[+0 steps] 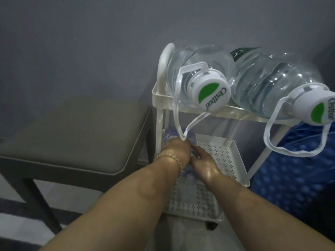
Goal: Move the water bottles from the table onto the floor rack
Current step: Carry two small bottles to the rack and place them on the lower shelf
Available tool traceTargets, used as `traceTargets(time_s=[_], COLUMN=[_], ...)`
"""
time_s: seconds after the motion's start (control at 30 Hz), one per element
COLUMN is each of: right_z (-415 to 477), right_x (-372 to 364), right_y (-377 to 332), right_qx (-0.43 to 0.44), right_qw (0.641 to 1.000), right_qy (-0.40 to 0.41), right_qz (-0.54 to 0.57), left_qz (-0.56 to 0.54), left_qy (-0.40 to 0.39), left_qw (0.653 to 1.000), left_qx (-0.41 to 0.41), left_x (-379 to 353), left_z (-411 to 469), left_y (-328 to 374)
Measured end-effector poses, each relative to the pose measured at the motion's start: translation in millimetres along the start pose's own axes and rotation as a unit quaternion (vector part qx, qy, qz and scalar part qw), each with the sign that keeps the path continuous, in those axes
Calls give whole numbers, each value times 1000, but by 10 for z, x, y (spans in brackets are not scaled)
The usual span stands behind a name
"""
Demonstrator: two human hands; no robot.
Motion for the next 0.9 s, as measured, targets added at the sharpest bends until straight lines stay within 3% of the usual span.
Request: traceTargets(time_s=[0.13, 0.27, 0.37, 0.43, 0.5, 0.6, 0.77, 0.9], right_z=[4, -14, -14, -10, 7, 20, 0, 20], right_x=[-8, -2, 70, 117, 153, 209, 316, 342], right_y=[22, 68, 104, 118, 152, 176, 287, 335], right_qx=[14, 0, 3, -3, -13, -1, -4, 0], right_qw=[1000, 1000, 1000, 999, 998, 996, 986, 985], right_qy=[10, 9, 24, 34, 49, 84, 160, 170], right_qz=[-6, 10, 11, 34, 34, 24, 46, 37], left_qz=[22, 97, 141, 91, 36, -42, -108, -146], left_qy=[-54, 87, -42, -126, -148, -119, -8, -25], left_qw=[998, 989, 988, 984, 981, 978, 987, 982], left_qx=[-20, -64, 48, 90, 118, 168, 116, 121], left_x=[-7, 149, -31, -113, -119, -105, -12, -167], left_z=[-54, -333, -331, -307, -300, -296, -347, -387], left_y=[64, 150, -30, -87, -112, -169, -84, -28])
Point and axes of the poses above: each hand's wrist, its own z-axis towards the middle knuckle, its own x-axis out of the back of the hand, y = z × x, the point moved 10 cm from there along z, towards the middle knuckle, and after that the axes turned 14 degrees about y, right-handed, at the moved point
